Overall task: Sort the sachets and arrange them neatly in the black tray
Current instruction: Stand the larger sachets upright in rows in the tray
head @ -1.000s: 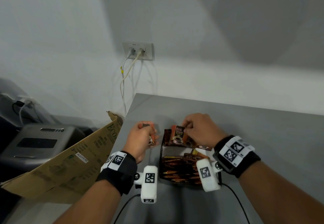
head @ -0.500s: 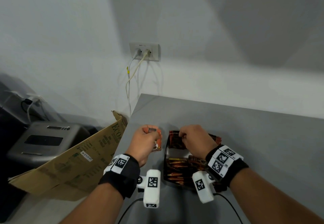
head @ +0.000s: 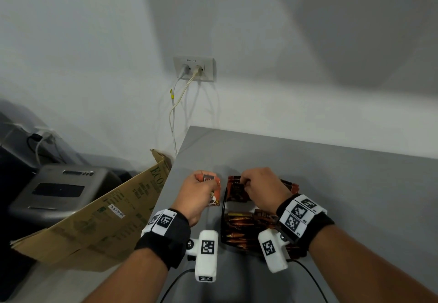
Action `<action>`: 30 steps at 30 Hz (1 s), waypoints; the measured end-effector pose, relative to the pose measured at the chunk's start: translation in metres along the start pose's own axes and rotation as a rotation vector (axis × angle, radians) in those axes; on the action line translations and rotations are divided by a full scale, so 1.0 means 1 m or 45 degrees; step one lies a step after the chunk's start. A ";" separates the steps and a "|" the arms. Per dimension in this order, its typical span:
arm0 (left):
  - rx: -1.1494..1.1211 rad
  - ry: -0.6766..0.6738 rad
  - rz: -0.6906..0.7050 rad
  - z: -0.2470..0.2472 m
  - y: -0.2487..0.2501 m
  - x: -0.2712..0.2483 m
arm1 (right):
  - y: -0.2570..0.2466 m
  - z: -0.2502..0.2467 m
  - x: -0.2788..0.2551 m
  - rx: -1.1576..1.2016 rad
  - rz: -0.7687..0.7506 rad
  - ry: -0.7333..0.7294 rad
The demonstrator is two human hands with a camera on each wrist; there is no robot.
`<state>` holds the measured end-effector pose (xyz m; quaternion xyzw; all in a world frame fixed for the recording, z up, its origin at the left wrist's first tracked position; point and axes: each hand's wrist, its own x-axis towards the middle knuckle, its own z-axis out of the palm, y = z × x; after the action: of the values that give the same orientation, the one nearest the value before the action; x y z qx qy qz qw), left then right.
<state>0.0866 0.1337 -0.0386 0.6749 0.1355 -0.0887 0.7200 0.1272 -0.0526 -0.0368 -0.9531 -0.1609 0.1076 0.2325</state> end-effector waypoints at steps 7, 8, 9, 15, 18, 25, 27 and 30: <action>-0.008 -0.001 -0.018 -0.001 -0.002 -0.003 | -0.001 -0.003 -0.001 0.005 0.011 -0.003; -0.014 0.010 -0.027 -0.001 -0.002 -0.003 | -0.001 -0.004 -0.002 0.002 0.014 -0.003; -0.020 0.012 -0.032 -0.001 -0.002 -0.003 | -0.001 -0.004 -0.002 -0.003 0.016 -0.007; -0.045 0.013 -0.042 0.000 -0.001 -0.005 | 0.001 -0.002 -0.001 0.012 0.023 0.007; -0.053 0.042 -0.070 0.001 0.000 -0.005 | 0.001 -0.003 -0.001 0.028 0.005 0.045; -0.058 0.032 -0.063 0.003 -0.004 -0.002 | 0.003 -0.013 -0.008 0.105 0.010 0.133; -0.060 0.010 -0.030 0.006 -0.001 -0.002 | 0.001 -0.024 -0.012 0.226 0.031 0.194; -0.011 -0.110 0.045 0.017 0.007 -0.002 | -0.009 -0.042 -0.019 0.464 0.018 0.096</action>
<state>0.0881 0.1167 -0.0308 0.6695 0.0927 -0.1044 0.7295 0.1196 -0.0689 0.0062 -0.8997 -0.1230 0.1009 0.4065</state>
